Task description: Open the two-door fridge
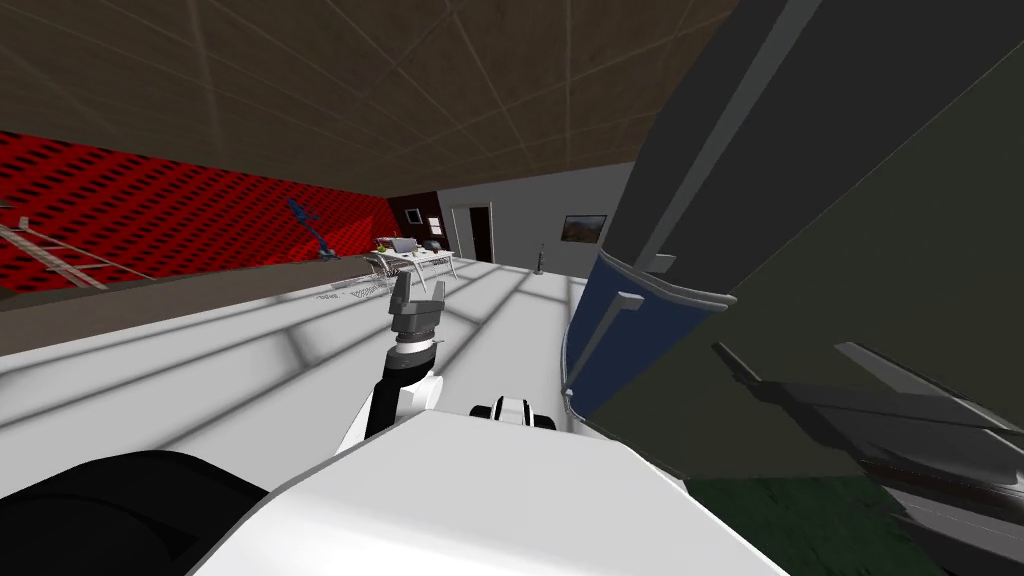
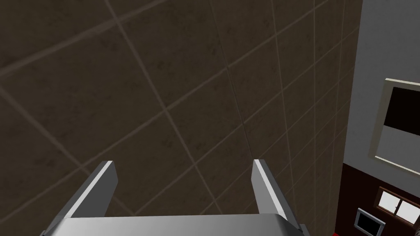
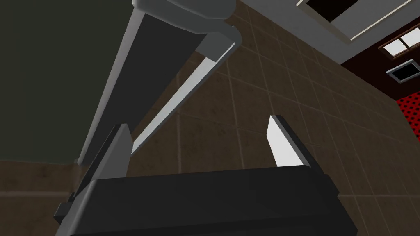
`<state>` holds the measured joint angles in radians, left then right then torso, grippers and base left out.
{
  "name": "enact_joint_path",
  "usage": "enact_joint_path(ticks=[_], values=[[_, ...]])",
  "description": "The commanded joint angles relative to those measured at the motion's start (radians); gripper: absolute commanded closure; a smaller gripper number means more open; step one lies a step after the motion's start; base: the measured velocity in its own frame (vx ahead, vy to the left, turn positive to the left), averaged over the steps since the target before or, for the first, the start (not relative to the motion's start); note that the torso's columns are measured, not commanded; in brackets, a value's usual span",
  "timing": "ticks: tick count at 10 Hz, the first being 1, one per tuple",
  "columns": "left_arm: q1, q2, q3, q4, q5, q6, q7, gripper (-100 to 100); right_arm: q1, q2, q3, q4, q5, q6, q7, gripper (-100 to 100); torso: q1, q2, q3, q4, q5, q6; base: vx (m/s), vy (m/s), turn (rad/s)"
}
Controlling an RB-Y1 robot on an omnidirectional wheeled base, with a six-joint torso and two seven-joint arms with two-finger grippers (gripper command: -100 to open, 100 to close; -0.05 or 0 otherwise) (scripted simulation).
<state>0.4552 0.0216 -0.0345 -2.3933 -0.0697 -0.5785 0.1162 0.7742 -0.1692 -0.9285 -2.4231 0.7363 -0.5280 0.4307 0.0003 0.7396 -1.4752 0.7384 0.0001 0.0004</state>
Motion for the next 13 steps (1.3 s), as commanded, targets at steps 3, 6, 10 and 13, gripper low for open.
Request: enact_joint_path(ticks=[3,6,10,13], values=[[0.000,0.000,0.000,0.000,0.000,0.000,0.000,0,0.027,0.005,-0.107,0.008,0.066,-0.006,0.050,-100,-0.001,-0.001,0.000,0.000,0.000,-0.001,0.078,-0.006,0.105],[0.000,0.000,0.000,0.000,0.000,0.000,0.000,0,0.051,0.011,-0.192,0.007,0.127,-0.008,0.094,-100,0.000,-0.004,-0.002,-0.001,0.000,-0.001,0.105,0.001,0.151],[0.000,0.000,0.000,0.000,0.000,0.000,0.000,0,0.082,0.024,-0.300,-0.007,0.208,-0.010,0.153,-100,0.000,0.000,0.000,0.000,0.000,0.000,0.076,-0.006,0.131],[0.000,0.000,0.000,0.000,0.000,0.000,0.000,0,0.107,0.045,-0.399,-0.041,0.275,-0.012,0.201,-100,-0.001,-0.003,-0.002,-0.001,0.000,0.000,0.115,-0.015,0.156]])
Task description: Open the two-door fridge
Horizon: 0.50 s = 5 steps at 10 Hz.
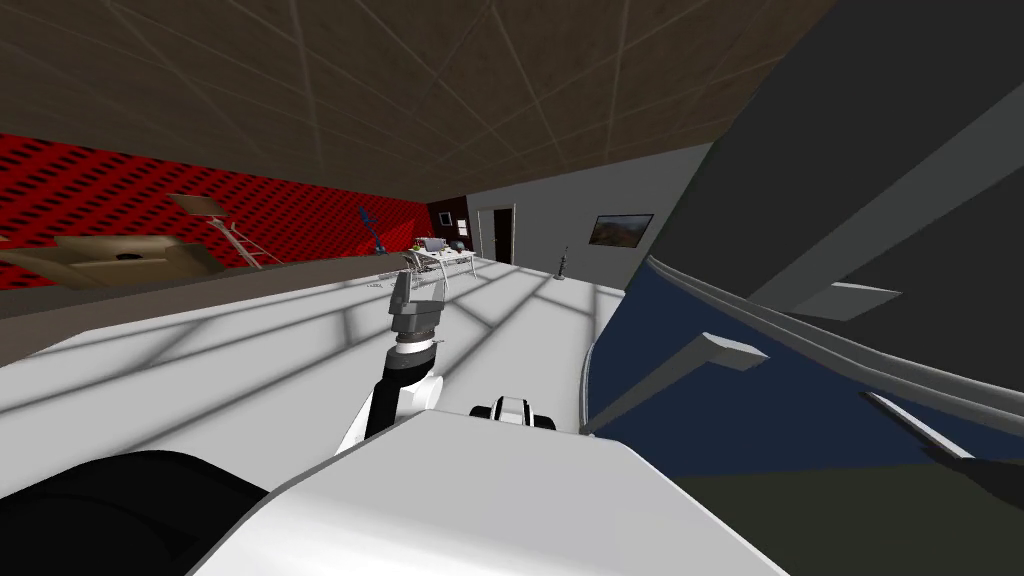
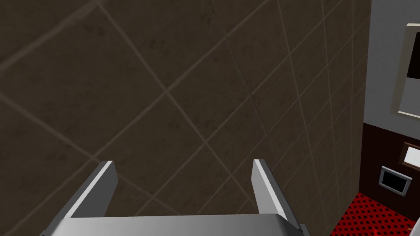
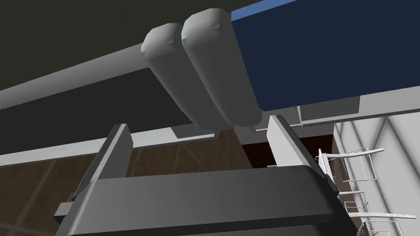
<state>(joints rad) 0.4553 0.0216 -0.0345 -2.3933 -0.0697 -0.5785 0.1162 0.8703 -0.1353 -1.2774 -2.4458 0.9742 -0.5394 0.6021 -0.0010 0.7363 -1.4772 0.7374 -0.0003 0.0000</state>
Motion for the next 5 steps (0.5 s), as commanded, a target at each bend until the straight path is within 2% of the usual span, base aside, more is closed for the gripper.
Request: enact_joint_path(ticks=[1,5], values=[[0.000,0.000,0.000,0.000,0.000,0.000,0.000,0,0.018,0.022,-0.076,-0.036,0.055,-0.001,0.042,-100,-0.004,-0.003,-0.005,0.000,0.004,-0.004,0.070,0.002,0.126],[0.000,0.000,0.000,0.000,0.000,0.000,0.000,0,0.038,0.076,-0.144,-0.131,0.104,-0.004,0.078,-100,-0.001,-0.017,-0.020,-0.002,0.014,-0.011,0.054,0.001,0.073]])
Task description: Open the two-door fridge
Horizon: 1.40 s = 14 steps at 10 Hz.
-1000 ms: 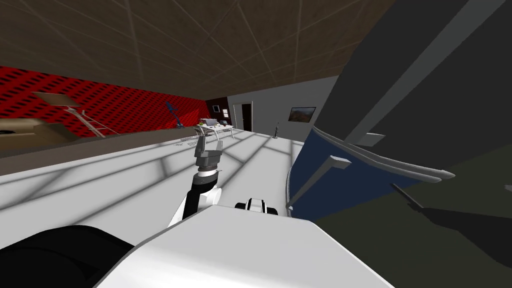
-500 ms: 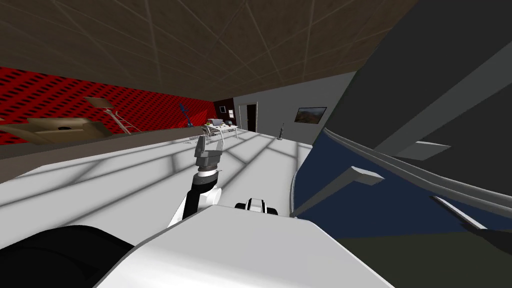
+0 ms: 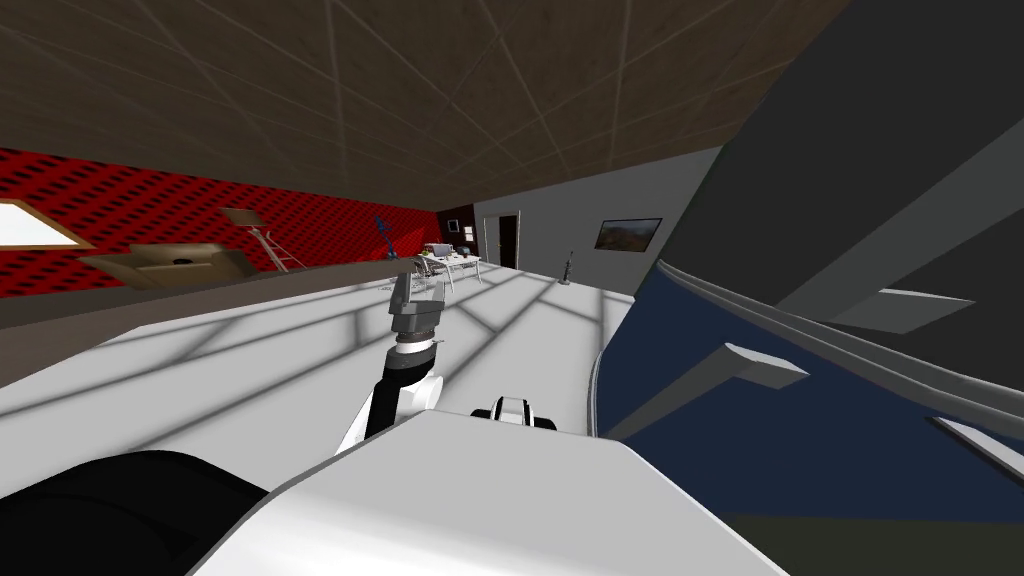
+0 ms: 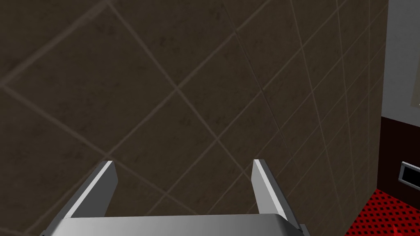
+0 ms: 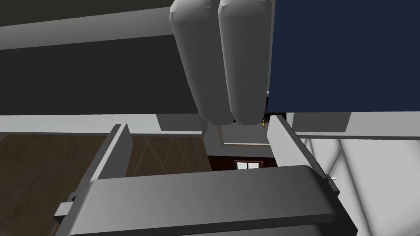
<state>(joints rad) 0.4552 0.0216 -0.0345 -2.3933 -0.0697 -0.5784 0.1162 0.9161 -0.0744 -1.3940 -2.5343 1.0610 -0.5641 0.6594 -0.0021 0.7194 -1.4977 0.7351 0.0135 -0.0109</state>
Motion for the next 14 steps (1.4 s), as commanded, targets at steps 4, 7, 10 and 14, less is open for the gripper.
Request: enact_joint_path(ticks=[4,7,10,14], values=[[0.000,0.000,0.000,0.000,0.000,0.000,0.000,0,0.009,0.042,-0.030,-0.062,0.024,-0.005,0.021,-100,0.006,-0.005,-0.005,-0.002,0.004,-0.004,0.008,-0.008,-0.001],[0.000,0.000,0.000,0.000,0.000,0.000,0.000,0,0.029,0.047,-0.033,-0.046,0.022,-0.024,0.005,100,-0.001,0.001,0.004,-0.002,-0.007,0.000,0.012,-0.005,-0.062],[0.000,0.000,0.000,0.000,0.000,0.000,0.000,0,0.043,0.064,-0.062,-0.007,0.033,-0.013,0.003,100,0.012,0.003,0.006,-0.001,-0.001,0.003,0.170,0.158,-0.033],[0.000,0.000,0.000,0.000,0.000,0.000,0.000,0,0.054,0.078,-0.093,0.031,0.043,0.004,0.001,100,0.003,0.000,0.002,-0.003,-0.003,-0.002,0.200,0.193,-0.007]])
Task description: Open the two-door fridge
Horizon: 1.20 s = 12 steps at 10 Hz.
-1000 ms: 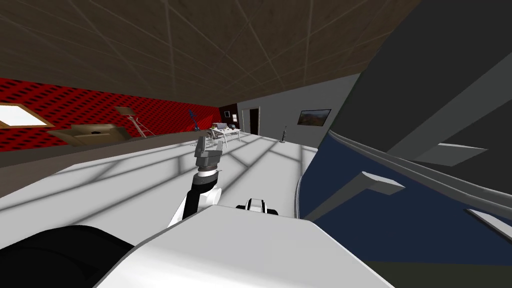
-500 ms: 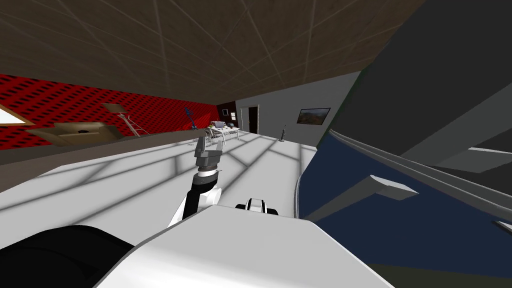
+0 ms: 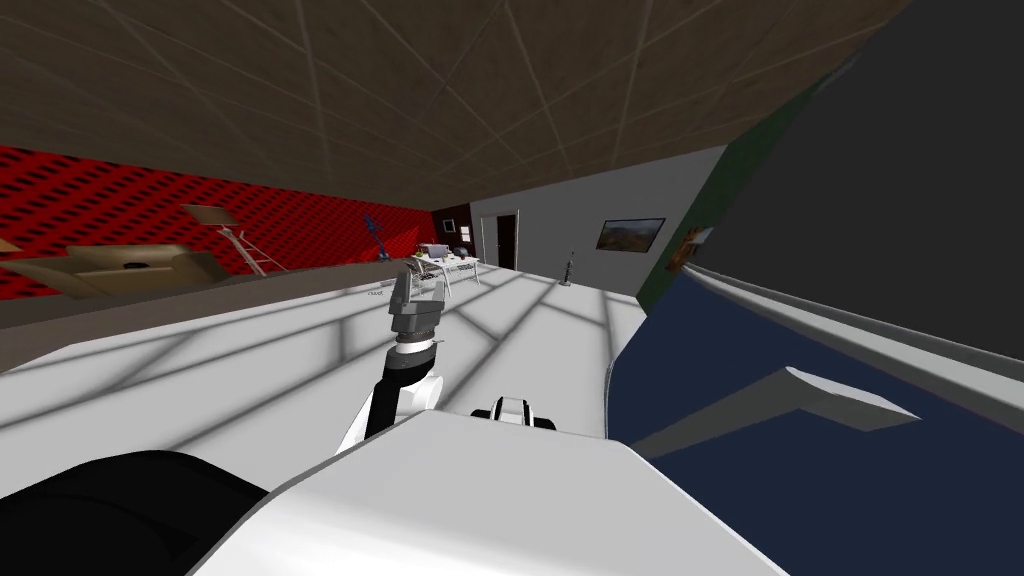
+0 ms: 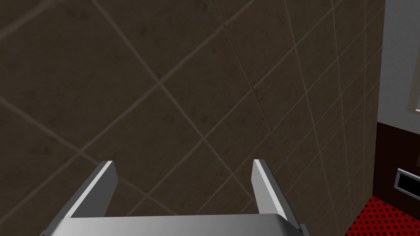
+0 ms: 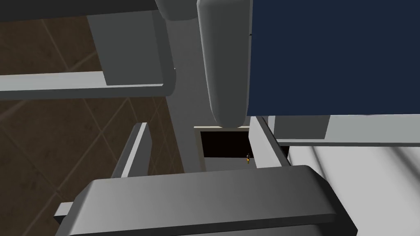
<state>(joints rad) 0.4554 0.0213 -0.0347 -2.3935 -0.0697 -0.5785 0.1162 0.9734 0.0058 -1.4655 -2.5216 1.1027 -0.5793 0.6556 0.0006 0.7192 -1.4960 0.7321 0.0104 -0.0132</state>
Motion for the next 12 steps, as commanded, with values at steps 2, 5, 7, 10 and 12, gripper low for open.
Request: enact_joint_path(ticks=[2,5,7,10,12], values=[[0.000,0.000,0.000,0.000,0.000,0.000,0.000,0,0.002,0.005,-0.037,0.037,0.006,0.028,0.004,100,-0.003,-0.001,0.000,-0.001,-0.002,-0.001,0.209,0.192,0.009],[0.000,0.000,0.000,0.000,0.000,0.000,0.000,0,0.007,0.012,-0.052,0.056,0.011,0.036,0.003,100,-0.003,-0.005,-0.003,-0.002,-0.001,-0.002,0.216,0.180,-0.011],[0.000,0.000,0.000,0.000,0.000,0.000,0.000,0,0.018,0.026,-0.083,0.093,0.021,0.053,0.002,100,0.001,-0.003,-0.001,-0.002,-0.001,0.000,0.233,0.245,0.023],[0.000,0.000,0.000,0.000,0.000,0.000,0.000,0,0.023,0.032,-0.098,0.112,0.026,0.061,0.001,100,0.000,0.001,0.001,0.000,0.000,0.001,0.257,0.184,-0.013],[0.000,0.000,0.000,0.000,0.000,0.000,0.000,0,0.029,0.039,-0.114,0.131,0.031,0.070,0.000,100,0.002,0.008,0.005,0.002,0.001,0.004,0.187,0.183,0.028]])
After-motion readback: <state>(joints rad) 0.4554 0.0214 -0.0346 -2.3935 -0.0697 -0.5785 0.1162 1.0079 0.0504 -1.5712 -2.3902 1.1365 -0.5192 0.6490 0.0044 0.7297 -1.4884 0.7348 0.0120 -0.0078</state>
